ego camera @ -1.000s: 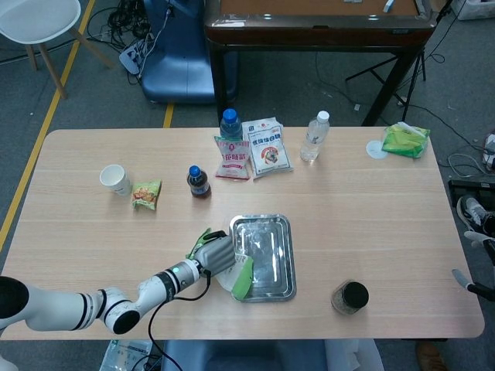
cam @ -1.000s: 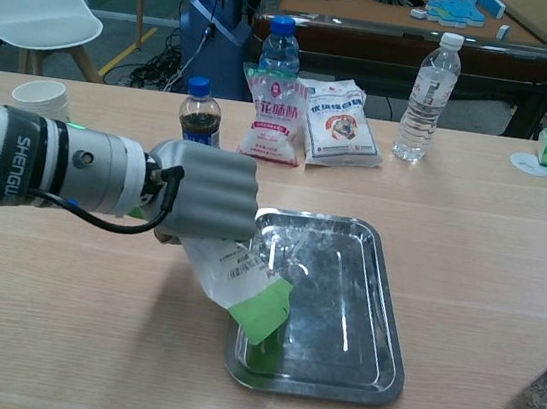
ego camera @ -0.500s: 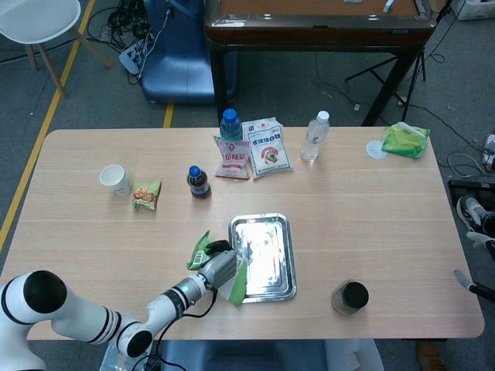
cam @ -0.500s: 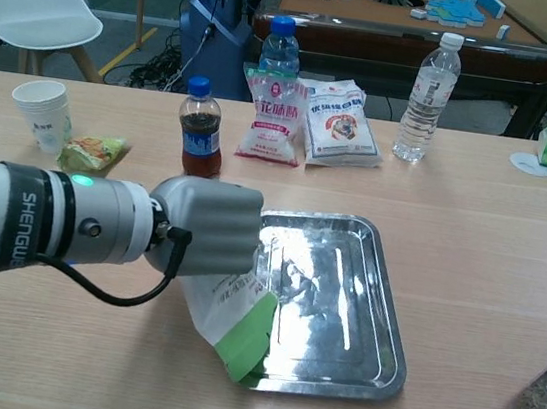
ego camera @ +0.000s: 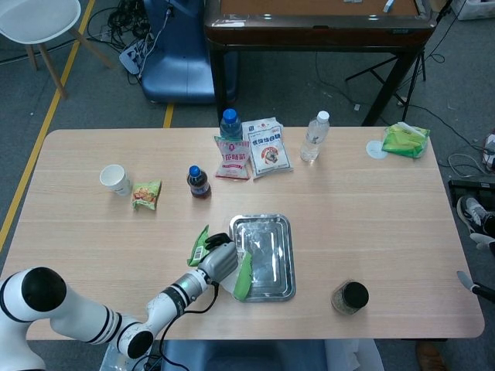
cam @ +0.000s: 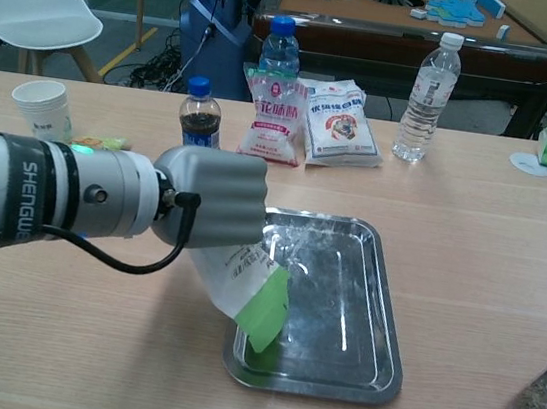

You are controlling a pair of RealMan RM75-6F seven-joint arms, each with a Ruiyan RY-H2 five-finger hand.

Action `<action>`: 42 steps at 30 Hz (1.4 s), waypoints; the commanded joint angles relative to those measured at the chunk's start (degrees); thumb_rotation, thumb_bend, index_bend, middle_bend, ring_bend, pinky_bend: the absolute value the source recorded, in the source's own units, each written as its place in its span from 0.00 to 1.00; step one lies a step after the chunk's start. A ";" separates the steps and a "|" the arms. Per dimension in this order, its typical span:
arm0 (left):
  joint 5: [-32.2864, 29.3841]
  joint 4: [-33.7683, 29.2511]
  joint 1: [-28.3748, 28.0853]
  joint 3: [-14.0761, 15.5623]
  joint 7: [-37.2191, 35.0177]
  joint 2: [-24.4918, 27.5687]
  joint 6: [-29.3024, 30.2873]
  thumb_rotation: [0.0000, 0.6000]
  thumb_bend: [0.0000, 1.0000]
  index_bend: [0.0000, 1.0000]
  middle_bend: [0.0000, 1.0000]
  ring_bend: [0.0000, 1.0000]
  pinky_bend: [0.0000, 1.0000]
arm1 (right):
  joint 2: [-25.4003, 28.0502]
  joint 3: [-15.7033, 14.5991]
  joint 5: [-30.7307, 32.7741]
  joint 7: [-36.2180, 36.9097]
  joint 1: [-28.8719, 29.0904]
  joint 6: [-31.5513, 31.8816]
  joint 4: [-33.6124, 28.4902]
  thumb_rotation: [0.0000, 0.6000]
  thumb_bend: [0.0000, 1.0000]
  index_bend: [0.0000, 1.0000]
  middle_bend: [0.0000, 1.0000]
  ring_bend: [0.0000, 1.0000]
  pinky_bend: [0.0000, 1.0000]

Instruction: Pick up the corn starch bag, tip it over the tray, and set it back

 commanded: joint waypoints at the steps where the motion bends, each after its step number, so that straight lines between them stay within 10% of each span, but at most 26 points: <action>1: 2.17 0.70 1.59 -0.86 -6.66 0.62 -0.60 1.00 0.50 0.50 0.75 0.75 0.70 | 0.03 0.02 0.04 -0.06 0.00 -0.08 -0.04 1.00 0.07 0.31 0.41 0.22 0.21; 19: 20.02 11.39 17.33 -4.22 -49.61 2.13 2.61 1.00 0.49 0.46 0.72 0.71 0.72 | 0.51 0.43 0.10 -1.60 0.38 -0.44 -1.75 1.00 0.07 0.31 0.41 0.22 0.21; 42: 35.77 28.87 30.31 -9.83 -97.36 -8.71 5.06 1.00 0.49 0.48 0.70 0.69 0.74 | 0.65 0.61 0.65 -3.21 0.59 -0.89 -3.33 1.00 0.07 0.31 0.41 0.22 0.21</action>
